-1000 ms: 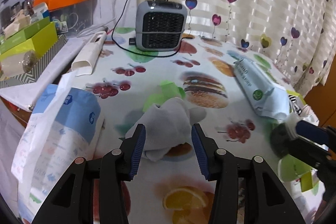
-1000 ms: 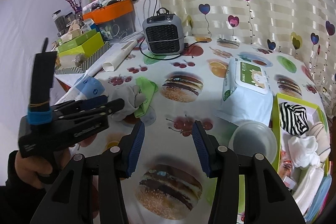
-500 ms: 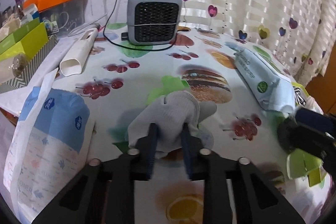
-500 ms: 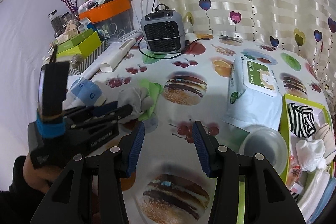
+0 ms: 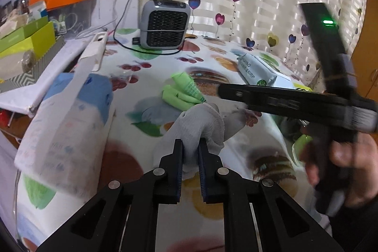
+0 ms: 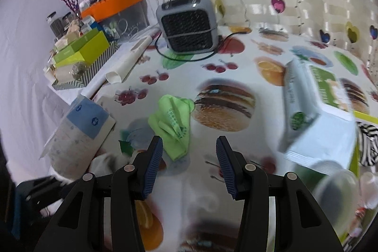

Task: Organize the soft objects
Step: 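Grasp the green cloth with the right gripper while the left gripper lifts the grey glove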

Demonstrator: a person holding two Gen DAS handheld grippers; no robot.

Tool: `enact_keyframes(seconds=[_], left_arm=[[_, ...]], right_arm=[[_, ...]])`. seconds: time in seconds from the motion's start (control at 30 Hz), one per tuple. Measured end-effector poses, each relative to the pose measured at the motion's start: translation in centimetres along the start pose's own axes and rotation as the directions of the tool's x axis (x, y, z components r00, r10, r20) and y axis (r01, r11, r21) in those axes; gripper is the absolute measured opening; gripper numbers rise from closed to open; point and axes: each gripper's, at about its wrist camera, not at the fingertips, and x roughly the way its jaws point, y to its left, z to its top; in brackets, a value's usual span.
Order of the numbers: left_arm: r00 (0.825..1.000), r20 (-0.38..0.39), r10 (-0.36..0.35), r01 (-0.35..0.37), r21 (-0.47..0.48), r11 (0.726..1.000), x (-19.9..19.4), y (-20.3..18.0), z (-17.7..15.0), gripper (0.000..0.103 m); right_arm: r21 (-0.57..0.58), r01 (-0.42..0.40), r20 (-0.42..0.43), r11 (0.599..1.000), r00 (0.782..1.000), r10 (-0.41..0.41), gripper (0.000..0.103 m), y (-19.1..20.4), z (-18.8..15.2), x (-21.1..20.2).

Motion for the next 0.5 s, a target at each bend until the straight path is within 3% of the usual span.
enact_keyframes(seconds=[0.3, 0.33, 0.4, 0.5], left_arm=[[1.000, -0.014, 0.025, -0.026, -0.035, 0.999, -0.7, 1.4, -1.1, 0.011], [1.000, -0.012, 0.028, -0.029, -0.038, 0.999, -0.8, 1.5, -1.1, 0.011], [0.999, -0.008, 0.033, -0.033, -0.041, 0.999, -0.9, 1.6, -1.0, 0.011], [0.999, 0.001, 0.037, -0.037, -0.044, 0.998, -1.0, 1.5, -0.7, 0.011]], right_arm=[[-0.032, -0.029, -0.081, 0.999, 0.996, 0.026, 0.047, 1.5, 1.0, 5.2], [-0.035, -0.022, -0.088, 0.999, 0.996, 0.019, 0.043, 1.5, 1.0, 5.6], [-0.037, -0.017, -0.087, 0.999, 0.996, 0.014, 0.017, 1.7, 0.9, 5.6], [-0.053, -0.012, -0.069, 0.999, 0.998, 0.009, 0.009, 1.8, 0.8, 4.8]])
